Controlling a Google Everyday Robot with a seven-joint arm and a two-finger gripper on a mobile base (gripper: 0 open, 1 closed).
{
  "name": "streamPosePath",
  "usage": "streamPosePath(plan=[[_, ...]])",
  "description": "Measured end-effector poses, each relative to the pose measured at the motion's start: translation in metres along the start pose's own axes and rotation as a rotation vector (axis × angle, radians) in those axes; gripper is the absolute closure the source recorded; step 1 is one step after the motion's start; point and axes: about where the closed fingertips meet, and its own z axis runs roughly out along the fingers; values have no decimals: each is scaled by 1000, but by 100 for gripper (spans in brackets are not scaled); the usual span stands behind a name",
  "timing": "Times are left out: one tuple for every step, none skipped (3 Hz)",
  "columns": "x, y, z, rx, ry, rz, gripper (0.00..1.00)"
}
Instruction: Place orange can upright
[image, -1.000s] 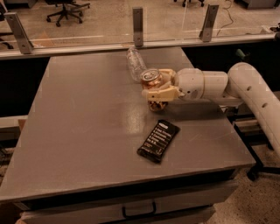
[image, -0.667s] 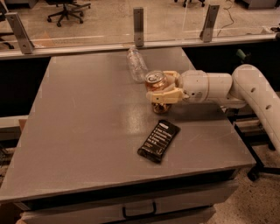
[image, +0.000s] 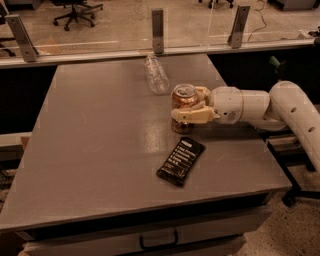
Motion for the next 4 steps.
streamPosePath(plan=[[4, 2, -7, 10, 6, 6, 5], [-4, 1, -20, 32, 38, -5, 0], [-42, -9, -53, 95, 116, -69, 0], [-117, -21, -117, 264, 268, -209, 0]])
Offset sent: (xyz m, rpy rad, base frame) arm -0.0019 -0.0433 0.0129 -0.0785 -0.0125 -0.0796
